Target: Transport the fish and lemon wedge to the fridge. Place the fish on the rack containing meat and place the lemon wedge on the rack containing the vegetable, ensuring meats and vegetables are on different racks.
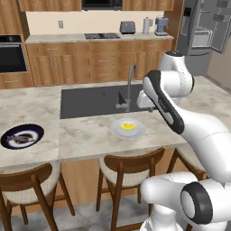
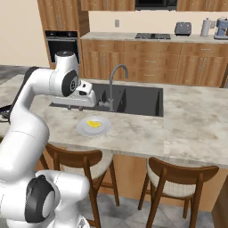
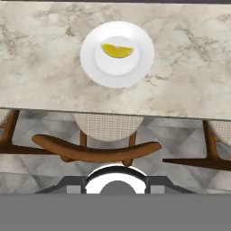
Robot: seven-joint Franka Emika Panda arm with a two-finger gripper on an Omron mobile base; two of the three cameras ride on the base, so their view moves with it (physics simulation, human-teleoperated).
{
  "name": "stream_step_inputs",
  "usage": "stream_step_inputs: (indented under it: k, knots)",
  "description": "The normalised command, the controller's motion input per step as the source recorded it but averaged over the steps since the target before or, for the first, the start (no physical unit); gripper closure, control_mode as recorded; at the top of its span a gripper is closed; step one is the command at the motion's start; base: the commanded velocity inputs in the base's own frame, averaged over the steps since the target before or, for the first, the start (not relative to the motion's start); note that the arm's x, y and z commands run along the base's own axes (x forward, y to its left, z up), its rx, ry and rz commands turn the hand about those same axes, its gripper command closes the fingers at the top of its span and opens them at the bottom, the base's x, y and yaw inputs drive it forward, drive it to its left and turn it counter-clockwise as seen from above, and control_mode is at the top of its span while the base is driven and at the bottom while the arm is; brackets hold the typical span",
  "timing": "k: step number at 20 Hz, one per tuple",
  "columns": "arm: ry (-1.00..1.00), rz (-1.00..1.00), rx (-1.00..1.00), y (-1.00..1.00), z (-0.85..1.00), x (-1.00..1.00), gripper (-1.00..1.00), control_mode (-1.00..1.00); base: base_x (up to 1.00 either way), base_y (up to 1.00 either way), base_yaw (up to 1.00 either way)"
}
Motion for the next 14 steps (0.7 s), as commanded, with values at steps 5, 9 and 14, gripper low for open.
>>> stream_step_inputs:
  k: [5,9,14]
  knots:
    - [0.00,0.00,0.00,0.00,0.00,-0.01,-1.00,-1.00,0.00,0.00,0.00]
    - [-0.15,0.07,-0.02,0.03,0.00,-0.87,-1.00,-1.00,0.00,0.00,0.00]
    - [-0.01,0.14,-0.07,0.00,-0.12,-0.75,-1.00,-1.00,0.00,0.00,0.00]
